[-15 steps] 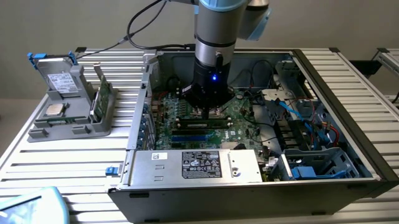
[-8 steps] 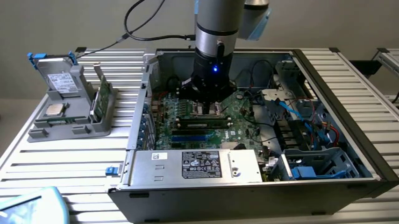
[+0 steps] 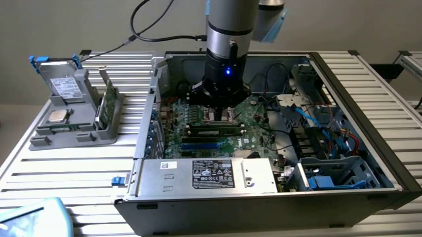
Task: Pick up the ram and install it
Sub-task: 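Press down the ram until it locks into place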
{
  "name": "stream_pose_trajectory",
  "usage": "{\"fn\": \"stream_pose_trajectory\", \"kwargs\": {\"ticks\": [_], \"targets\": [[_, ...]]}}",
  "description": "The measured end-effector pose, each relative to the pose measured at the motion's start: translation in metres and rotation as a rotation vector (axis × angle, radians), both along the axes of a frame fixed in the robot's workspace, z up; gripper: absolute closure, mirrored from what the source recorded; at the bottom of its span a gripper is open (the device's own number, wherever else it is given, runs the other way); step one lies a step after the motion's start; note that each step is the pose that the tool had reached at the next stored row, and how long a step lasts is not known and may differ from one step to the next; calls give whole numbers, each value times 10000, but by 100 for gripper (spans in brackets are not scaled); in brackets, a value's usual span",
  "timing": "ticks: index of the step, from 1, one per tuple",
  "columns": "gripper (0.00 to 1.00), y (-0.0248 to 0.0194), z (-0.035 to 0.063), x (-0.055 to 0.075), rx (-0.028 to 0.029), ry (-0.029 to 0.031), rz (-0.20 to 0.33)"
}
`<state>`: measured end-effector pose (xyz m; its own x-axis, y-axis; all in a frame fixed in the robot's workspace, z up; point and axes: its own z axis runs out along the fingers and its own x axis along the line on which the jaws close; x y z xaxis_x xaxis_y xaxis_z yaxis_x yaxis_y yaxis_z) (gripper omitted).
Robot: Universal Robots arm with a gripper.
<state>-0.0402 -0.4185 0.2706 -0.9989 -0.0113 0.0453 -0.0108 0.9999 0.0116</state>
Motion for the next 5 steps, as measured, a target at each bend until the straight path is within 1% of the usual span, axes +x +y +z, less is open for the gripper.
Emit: {"fn": "stream_pose_trajectory", "kwargs": {"ticks": [5], "targets": [[89, 0, 0, 0, -1, 0, -1]]}}
